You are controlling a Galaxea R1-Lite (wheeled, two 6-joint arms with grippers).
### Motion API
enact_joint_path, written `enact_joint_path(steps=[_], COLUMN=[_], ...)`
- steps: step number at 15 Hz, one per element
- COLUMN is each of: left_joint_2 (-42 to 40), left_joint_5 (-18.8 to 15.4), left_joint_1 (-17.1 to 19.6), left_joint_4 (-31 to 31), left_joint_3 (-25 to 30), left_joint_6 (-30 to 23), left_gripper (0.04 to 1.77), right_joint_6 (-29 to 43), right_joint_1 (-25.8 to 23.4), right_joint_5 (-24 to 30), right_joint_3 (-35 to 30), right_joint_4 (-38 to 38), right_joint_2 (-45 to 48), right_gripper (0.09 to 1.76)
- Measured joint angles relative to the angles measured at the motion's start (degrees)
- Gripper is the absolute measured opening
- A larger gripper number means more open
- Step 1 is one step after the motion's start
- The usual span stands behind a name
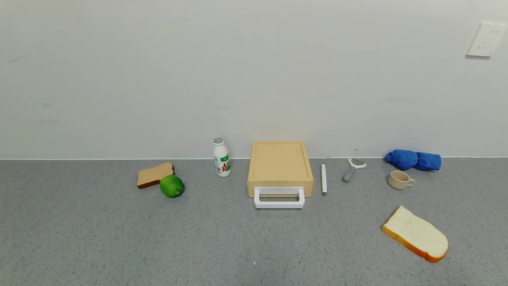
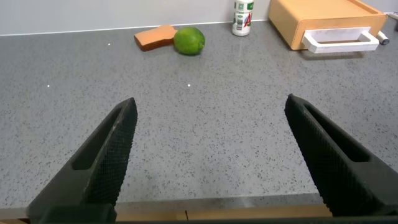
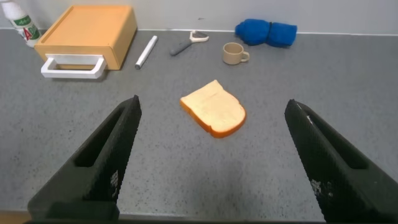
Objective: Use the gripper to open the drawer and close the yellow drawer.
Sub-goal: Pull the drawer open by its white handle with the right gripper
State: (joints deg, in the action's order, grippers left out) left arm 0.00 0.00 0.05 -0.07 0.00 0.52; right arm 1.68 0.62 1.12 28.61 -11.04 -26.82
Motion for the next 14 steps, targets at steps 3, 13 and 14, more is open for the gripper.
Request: enact_joint_path(steps=[3,13,14], left_joint_2=[0.0,0.0,0.0], left_joint_5=[0.0,0.0,0.0], left_joint_1=[0.0,0.0,0.0], left_joint_4=[0.0,0.0,0.0], left_joint_3=[0.0,0.0,0.0], left_joint_6=[0.0,0.0,0.0], left_gripper=[1.72,1.72,1.72], right_joint_6=[0.0,2.7,3.7], right_joint_1=[0.3,12.6,14.4], right_joint_5=[3.0,2.2,1.3], right_joint_3=[7.6,31.9,34.1], right_joint_4=[-0.1,-0.5,-0.5], right_joint_2=[-14.1,-56.1,-59.5], right_gripper=[1.70,1.70,1.70])
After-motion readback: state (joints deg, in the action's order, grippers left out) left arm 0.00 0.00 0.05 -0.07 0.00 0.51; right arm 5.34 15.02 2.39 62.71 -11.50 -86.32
